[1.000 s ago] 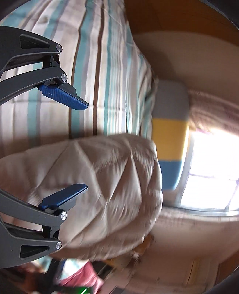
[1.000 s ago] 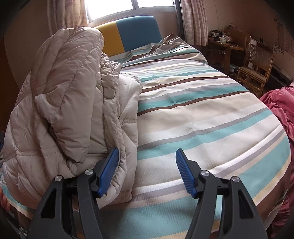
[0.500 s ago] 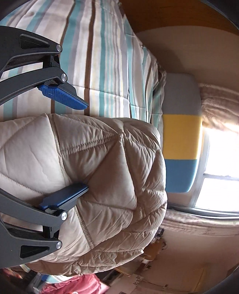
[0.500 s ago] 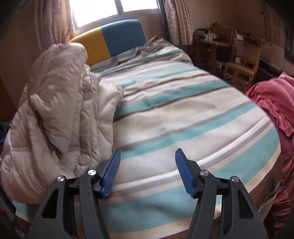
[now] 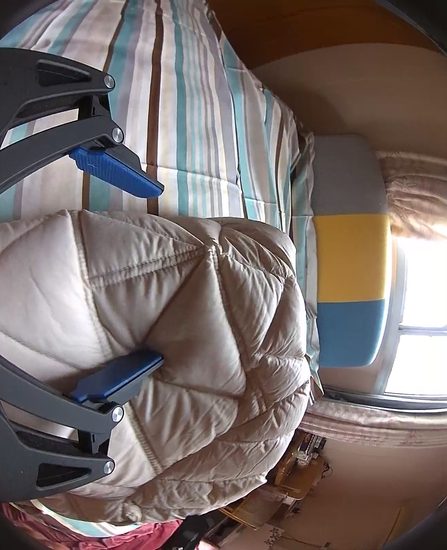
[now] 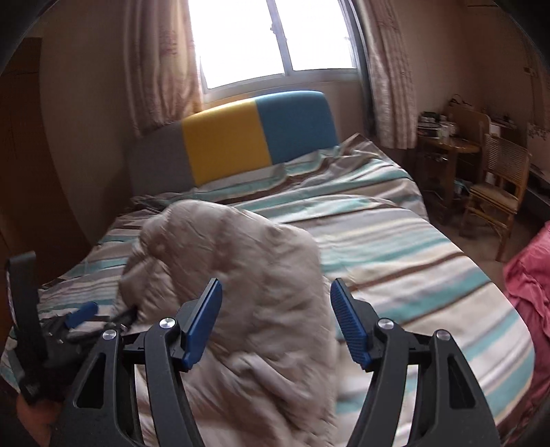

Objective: Fold large clothes

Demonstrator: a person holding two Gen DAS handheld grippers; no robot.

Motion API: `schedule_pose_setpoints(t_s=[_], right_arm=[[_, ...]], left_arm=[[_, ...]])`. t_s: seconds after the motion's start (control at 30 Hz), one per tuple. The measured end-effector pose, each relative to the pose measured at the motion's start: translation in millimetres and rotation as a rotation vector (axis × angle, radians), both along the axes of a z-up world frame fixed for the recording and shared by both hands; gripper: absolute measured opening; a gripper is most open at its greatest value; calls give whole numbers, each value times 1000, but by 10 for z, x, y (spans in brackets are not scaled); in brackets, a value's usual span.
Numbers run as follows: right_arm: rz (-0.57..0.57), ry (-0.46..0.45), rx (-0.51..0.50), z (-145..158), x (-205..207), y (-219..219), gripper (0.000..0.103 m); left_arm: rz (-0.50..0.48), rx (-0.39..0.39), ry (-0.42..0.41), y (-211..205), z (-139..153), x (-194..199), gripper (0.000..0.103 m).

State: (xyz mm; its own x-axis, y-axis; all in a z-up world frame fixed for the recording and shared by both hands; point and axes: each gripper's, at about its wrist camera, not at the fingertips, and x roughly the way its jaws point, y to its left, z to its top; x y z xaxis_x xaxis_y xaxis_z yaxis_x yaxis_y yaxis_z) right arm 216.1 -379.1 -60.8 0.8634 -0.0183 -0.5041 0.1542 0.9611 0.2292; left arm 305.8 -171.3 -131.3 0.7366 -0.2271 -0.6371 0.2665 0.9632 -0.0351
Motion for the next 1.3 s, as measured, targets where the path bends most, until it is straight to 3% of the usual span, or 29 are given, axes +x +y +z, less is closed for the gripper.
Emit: schedule_pose_setpoints(t_s=[0.23, 0.47, 0.63, 0.83, 1.03, 1.3], right_arm=[[35, 15, 52, -51, 630, 145, 62], [40, 88, -48, -332, 1089, 12, 56], [-4, 129, -54, -658, 1159, -164, 56], [-5, 173, 5, -942, 1227, -313, 58], [10, 225, 40, -1129, 1454, -333, 59], [-3, 207, 30, -1253, 1562, -316, 60]], left_arm=[[53, -26, -12, -122, 93, 94, 90], [54, -27, 4, -313, 78, 286, 96], [8, -44, 37, -483, -96, 430, 100], [-29, -36, -6, -576, -306, 453, 100], [-40, -114, 13, -445, -536, 581, 100], [-21, -127, -24, -465, -631, 560, 100]])
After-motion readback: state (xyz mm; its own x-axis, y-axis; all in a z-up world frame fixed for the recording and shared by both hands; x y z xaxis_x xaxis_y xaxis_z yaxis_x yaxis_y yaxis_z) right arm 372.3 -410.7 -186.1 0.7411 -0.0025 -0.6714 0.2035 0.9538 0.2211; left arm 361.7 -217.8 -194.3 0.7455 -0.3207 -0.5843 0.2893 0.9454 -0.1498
